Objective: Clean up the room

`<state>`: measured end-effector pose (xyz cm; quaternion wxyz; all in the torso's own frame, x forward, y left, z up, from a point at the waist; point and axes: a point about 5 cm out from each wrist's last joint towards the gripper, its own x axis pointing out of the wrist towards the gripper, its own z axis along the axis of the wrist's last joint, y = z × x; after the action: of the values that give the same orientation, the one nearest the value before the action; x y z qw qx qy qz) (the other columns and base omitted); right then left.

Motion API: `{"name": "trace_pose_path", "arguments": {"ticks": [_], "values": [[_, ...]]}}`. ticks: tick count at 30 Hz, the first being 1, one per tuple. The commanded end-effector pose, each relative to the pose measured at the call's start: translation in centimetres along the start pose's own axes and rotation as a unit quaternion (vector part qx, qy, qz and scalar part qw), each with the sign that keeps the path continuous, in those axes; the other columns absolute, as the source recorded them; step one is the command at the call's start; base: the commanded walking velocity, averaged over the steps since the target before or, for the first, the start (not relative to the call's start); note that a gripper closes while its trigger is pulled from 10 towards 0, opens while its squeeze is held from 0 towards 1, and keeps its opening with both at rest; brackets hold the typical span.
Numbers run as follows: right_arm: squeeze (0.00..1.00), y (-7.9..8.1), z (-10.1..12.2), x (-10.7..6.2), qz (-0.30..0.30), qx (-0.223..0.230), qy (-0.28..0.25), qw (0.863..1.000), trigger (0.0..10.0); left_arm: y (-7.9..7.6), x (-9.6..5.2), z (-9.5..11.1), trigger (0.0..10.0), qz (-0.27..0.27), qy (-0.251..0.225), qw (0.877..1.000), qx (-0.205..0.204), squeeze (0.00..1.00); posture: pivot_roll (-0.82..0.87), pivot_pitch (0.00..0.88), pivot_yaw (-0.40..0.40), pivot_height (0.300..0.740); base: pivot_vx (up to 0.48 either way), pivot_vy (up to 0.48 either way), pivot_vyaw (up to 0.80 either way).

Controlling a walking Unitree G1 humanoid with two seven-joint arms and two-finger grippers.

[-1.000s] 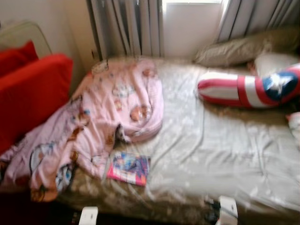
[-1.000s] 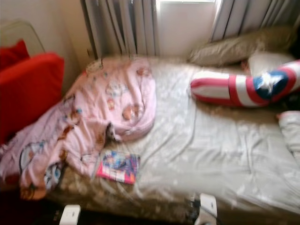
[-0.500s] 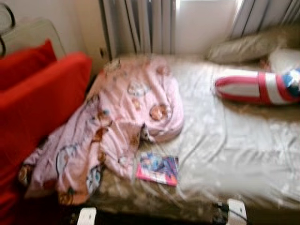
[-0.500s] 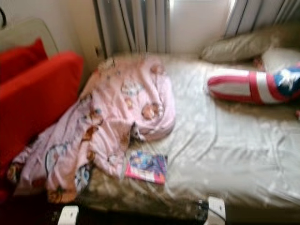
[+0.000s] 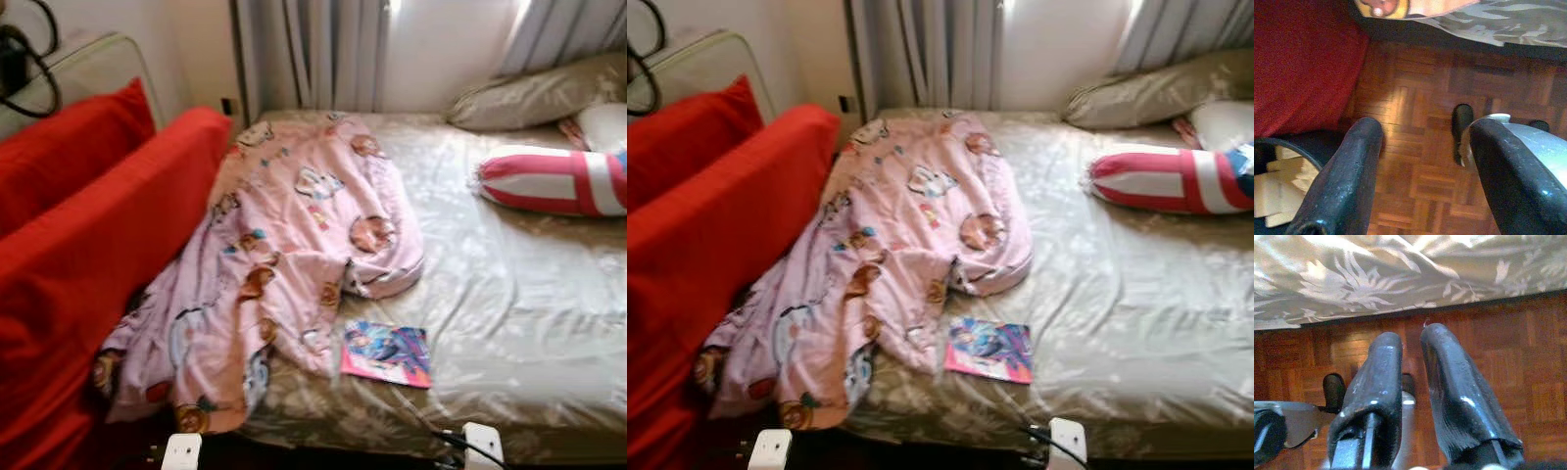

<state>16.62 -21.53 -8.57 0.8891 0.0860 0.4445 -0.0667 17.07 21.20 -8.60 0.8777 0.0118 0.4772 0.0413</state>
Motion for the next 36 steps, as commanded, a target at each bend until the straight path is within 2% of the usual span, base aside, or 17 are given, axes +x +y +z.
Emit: {"name": "trace_pose_path", "arguments": {"ticks": [1,3,10,12,14,15,16,20,24,26,29,34,36], "values": [[0.0,-0.6,-0.6,-0.2,-0.007,0.002,0.008,1.0,10.0,-0.5,0.0,-0.3,10.0,-0.008,0.006,1.0,-0.003,0.0,0.0,0.034,0.022,0.74,0.0,0.0,0.0],[0.0,-0.4,-0.7,-0.2,-0.007,0.002,0.009,1.0,10.0,-0.5,0.0,-0.2,10.0,-0.013,0.004,1.0,-0.005,0.0,0.0,0.035,0.023,0.74,0.0,0.0,0.0],[0.0,2.5,-0.7,0.3,0.013,-0.007,0.007,1.0,10.0,-0.6,0.0,0.0,10.0,-0.015,-0.001,1.0,-0.005,0.0,0.0,0.035,0.023,0.74,0.148,0.0,0.0],[0.0,2.5,-0.7,0.3,0.015,-0.008,0.007,1.0,10.0,-0.6,0.0,0.0,10.0,-0.015,-0.002,1.0,-0.005,0.0,0.0,0.034,0.024,0.74,0.264,0.0,0.0],[0.0,1.6,-0.8,0.1,0.011,-0.007,0.007,1.0,10.0,-0.7,0.1,0.1,10.0,-0.016,-0.003,1.0,-0.005,0.0,0.0,0.034,0.022,0.74,0.264,0.0,0.0],[0.0,0.8,-0.8,0.0,0.007,-0.006,0.007,1.0,10.0,-0.7,0.1,0.1,10.0,-0.016,-0.003,1.0,-0.005,0.0,0.0,0.034,0.022,0.74,0.266,0.0,0.0],[0.0,-0.7,-0.7,-0.3,-0.002,-0.002,0.006,1.0,10.0,-0.7,0.1,0.1,10.0,-0.016,-0.004,1.0,-0.006,0.0,0.0,0.033,0.022,0.74,0.27,0.0,0.0],[0.0,-2.0,-0.7,-0.6,-0.011,0.002,0.005,1.0,10.0,-0.7,0.1,0.2,10.0,-0.016,-0.005,1.0,-0.007,0.0,0.0,0.034,0.021,0.74,0.27,0.0,0.0],[0.0,-1.3,-1.0,-0.5,-0.012,0.005,0.004,1.0,10.0,-0.8,0.1,0.1,10.0,-0.017,-0.006,1.0,-0.008,0.0,0.0,0.032,0.021,0.74,0.272,0.0,0.0],[0.0,0.2,-1.1,-0.3,-0.006,0.007,0.002,1.0,10.0,-0.8,0.1,0.2,10.0,-0.017,-0.007,1.0,-0.007,0.0,0.0,0.032,0.021,0.74,0.27,0.0,0.0],[0.0,1.4,-1.0,0.0,-0.001,0.009,-0.001,1.0,10.0,-0.8,0.1,0.3,10.0,-0.018,-0.01,1.0,-0.008,0.0,0.0,0.032,0.02,0.74,0.259,0.0,0.0],[0.0,1.8,-0.4,0.2,0.0,0.009,-0.007,1.0,10.0,-0.9,0.1,0.6,10.0,-0.022,-0.018,1.0,-0.009,0.0,0.0,0.034,0.021,0.74,0.1,0.0,0.0],[0.0,1.0,0.3,0.2,-0.006,0.014,-0.016,1.0,10.0,-1.0,0.2,1.4,10.0,-0.026,-0.037,0.999,-0.01,0.0,0.0,0.035,0.021,0.74,0.0,0.0,0.0]]}}
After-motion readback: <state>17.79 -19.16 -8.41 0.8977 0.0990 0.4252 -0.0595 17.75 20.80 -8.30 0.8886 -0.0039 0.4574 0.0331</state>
